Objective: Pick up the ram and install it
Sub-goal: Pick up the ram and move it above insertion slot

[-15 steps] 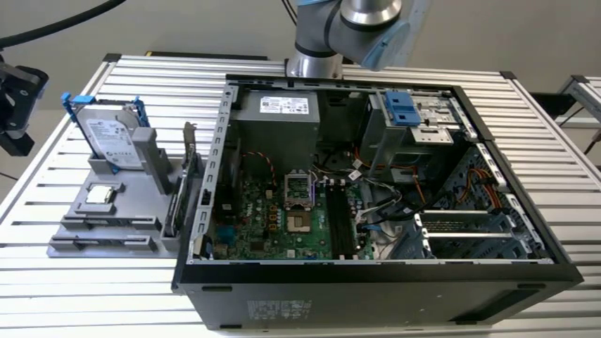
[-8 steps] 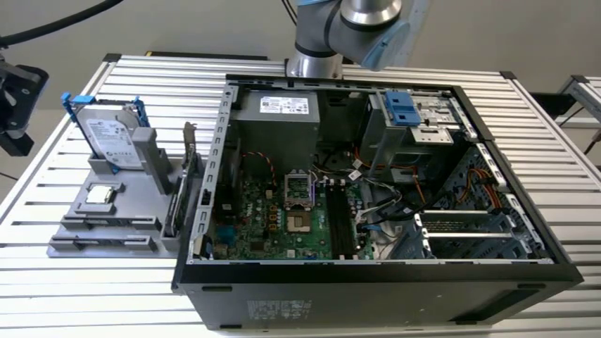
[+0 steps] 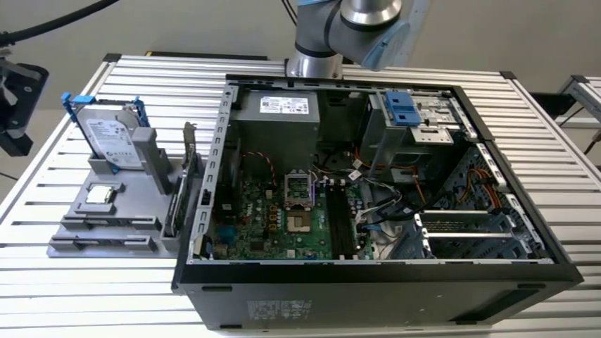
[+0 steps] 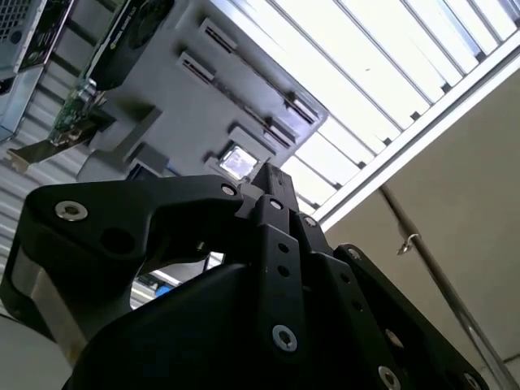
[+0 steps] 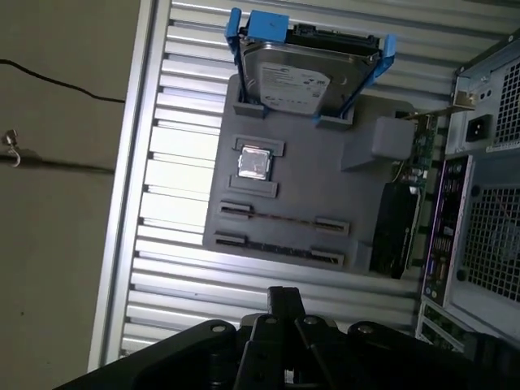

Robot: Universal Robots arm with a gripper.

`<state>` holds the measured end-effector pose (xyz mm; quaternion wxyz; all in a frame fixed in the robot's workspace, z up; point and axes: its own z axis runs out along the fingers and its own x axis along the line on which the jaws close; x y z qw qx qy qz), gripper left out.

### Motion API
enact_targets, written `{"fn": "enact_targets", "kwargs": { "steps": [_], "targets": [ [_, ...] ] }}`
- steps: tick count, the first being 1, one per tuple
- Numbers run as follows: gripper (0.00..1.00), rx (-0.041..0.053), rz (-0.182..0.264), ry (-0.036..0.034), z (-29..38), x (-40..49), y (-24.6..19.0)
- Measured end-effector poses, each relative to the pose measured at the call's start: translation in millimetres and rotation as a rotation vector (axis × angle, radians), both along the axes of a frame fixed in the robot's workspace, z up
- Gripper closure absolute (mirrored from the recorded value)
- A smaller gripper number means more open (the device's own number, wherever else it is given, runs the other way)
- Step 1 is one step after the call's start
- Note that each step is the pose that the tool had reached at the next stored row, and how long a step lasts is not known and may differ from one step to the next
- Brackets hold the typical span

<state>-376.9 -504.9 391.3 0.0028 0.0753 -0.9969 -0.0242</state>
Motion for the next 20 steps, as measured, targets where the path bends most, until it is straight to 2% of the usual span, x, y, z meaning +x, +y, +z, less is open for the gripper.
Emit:
{"fn": "enact_targets", "kwargs": {
  "steps": [4,6,20],
  "targets": [
    [1.0,0.0,0.039,0.0,0.0,0.0,0.0],
    [1.0,0.0,0.085,0.0001,-0.1,0.0,0.0],
    [1.0,0.0,0.241,0.0001,-0.4,0.0,0.0]
  ]
}}
